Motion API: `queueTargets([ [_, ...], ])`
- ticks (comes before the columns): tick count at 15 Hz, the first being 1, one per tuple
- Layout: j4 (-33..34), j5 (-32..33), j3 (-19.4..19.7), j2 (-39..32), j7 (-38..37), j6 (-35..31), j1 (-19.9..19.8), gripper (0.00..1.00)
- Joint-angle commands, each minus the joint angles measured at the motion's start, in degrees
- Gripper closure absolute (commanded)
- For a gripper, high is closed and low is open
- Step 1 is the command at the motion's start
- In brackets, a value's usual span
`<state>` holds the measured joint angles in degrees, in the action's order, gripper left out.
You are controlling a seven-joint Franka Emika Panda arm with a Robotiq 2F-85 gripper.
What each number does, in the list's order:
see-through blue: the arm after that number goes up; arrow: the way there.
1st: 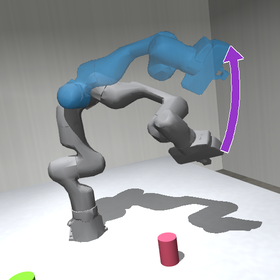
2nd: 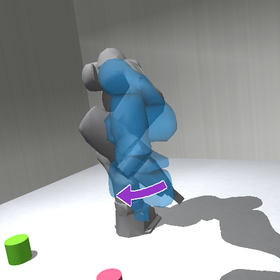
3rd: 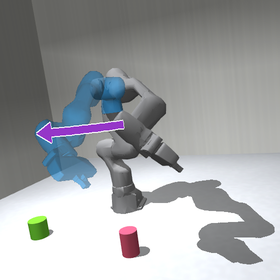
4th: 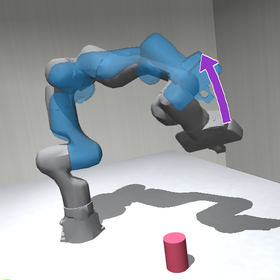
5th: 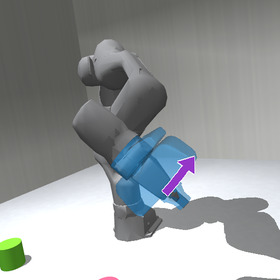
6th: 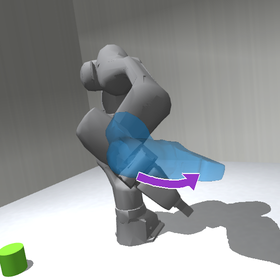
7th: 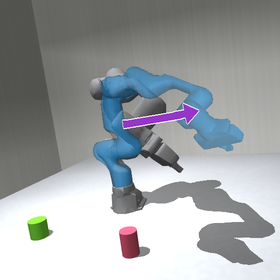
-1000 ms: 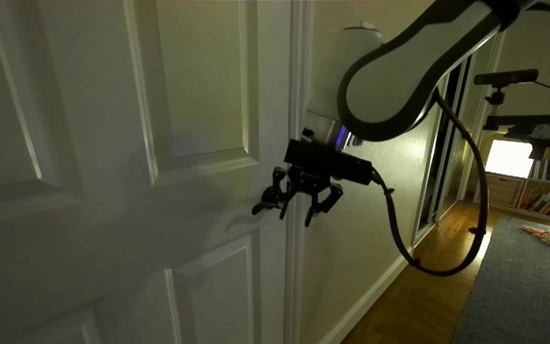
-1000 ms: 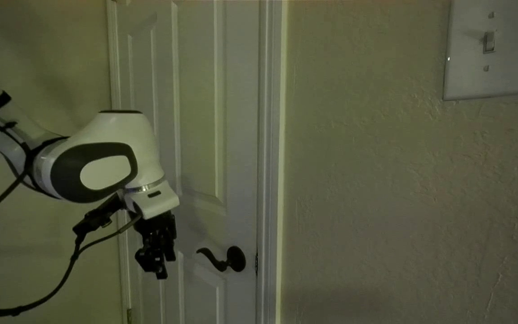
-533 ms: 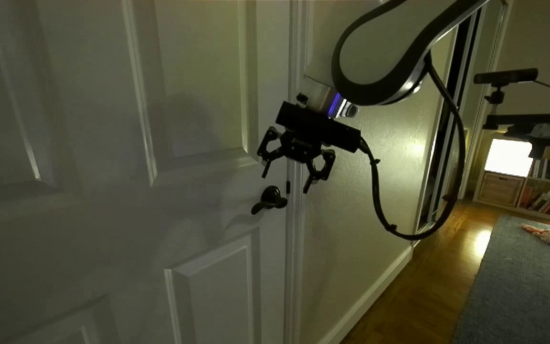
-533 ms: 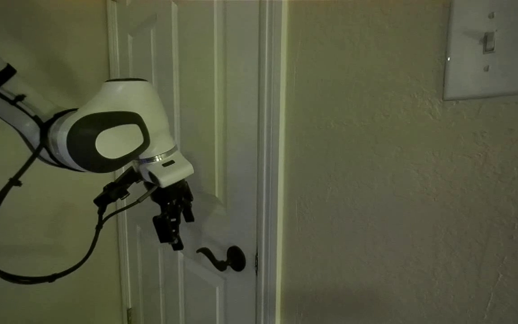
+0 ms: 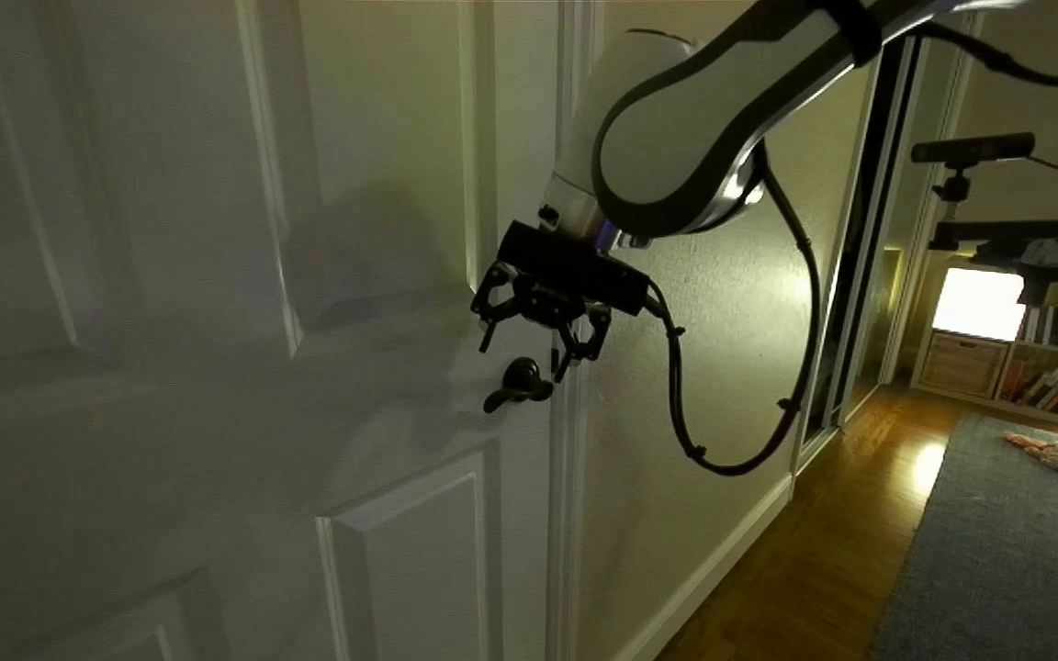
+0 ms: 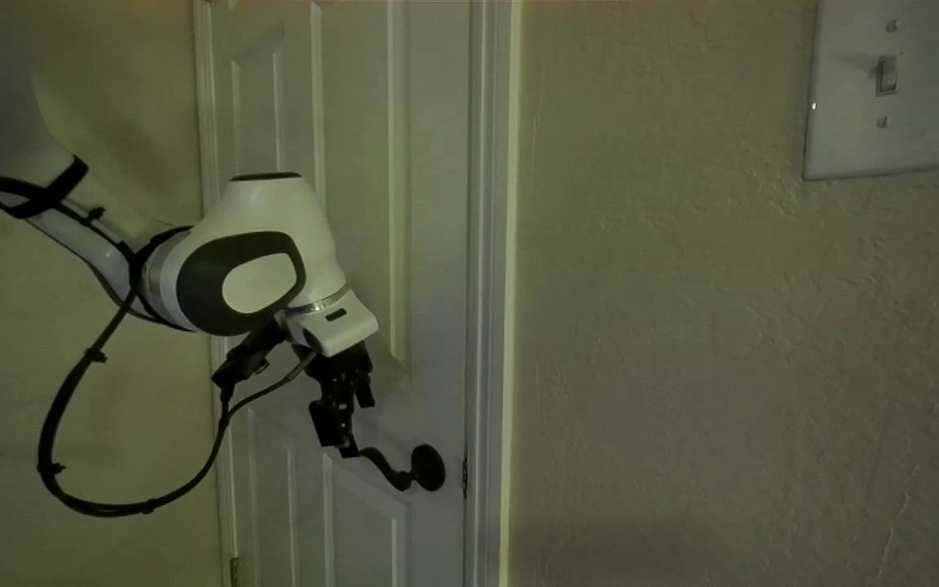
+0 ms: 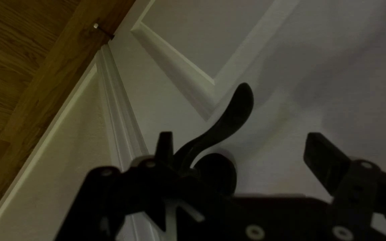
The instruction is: Open the door
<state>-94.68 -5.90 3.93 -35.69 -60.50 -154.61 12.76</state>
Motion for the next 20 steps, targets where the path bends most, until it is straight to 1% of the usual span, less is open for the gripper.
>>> queueTargets([
  [1, 3.72, -1.87, -1.43, -3.07, 1.32, 1.11, -1.68, 0.00],
  [2, 4.37, -2.05, -1.49, -3.77, 1.37, 1.19, -1.79, 0.00],
  [3, 5.12, -2.17, -1.62, -4.47, 1.53, 1.25, -1.99, 0.25],
  [4, 5.73, -2.30, -1.81, -5.00, 1.75, 1.39, -2.20, 0.26],
  [5, 6.51, -2.39, -1.93, -5.70, 1.86, 1.49, -2.34, 0.32],
  [6, 7.00, -2.43, -1.96, -6.17, 1.89, 1.57, -2.39, 0.40],
  [9, 8.20, -2.87, -2.41, -7.36, 2.09, 1.59, -2.79, 0.59],
  [10, 8.43, -3.06, -2.50, -7.66, 2.16, 1.60, -2.87, 0.67],
  [14, 7.62, -4.00, -2.78, -7.59, 2.21, 2.20, -3.31, 0.90],
  [15, 7.28, -3.95, -2.72, -7.52, 2.28, 2.45, -3.27, 0.90],
  [19, 6.25, -3.45, -2.33, -7.66, 2.72, 4.52, -3.27, 0.97],
  [20, 6.32, -3.46, -2.36, -7.74, 2.98, 4.51, -3.32, 0.94],
])
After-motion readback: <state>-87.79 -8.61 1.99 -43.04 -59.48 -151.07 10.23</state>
